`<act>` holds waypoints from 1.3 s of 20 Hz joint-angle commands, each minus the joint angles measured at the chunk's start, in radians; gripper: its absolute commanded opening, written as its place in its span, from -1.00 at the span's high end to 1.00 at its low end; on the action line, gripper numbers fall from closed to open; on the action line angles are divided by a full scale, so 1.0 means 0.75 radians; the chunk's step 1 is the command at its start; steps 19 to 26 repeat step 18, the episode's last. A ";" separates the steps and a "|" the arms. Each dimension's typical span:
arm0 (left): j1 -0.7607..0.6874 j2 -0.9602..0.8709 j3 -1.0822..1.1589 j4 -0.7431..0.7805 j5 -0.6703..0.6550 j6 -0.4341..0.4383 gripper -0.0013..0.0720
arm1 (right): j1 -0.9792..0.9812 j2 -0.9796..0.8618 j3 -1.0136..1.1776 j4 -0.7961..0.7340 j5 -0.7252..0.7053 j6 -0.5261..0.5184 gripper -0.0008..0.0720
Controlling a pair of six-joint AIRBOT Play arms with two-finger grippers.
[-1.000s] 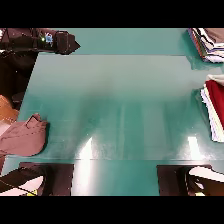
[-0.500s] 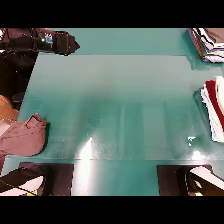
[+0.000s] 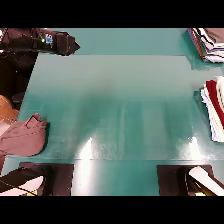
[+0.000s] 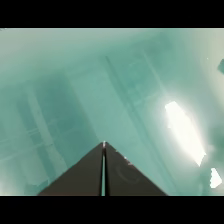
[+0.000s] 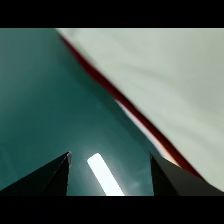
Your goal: Fold the shirts.
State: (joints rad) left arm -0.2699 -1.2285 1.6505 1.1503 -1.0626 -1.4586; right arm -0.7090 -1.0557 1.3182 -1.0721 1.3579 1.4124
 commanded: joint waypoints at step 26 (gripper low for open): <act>-0.001 0.001 0.001 -0.008 0.080 -0.001 0.89 | 1.123 0.004 0.129 0.066 -0.209 0.000 0.93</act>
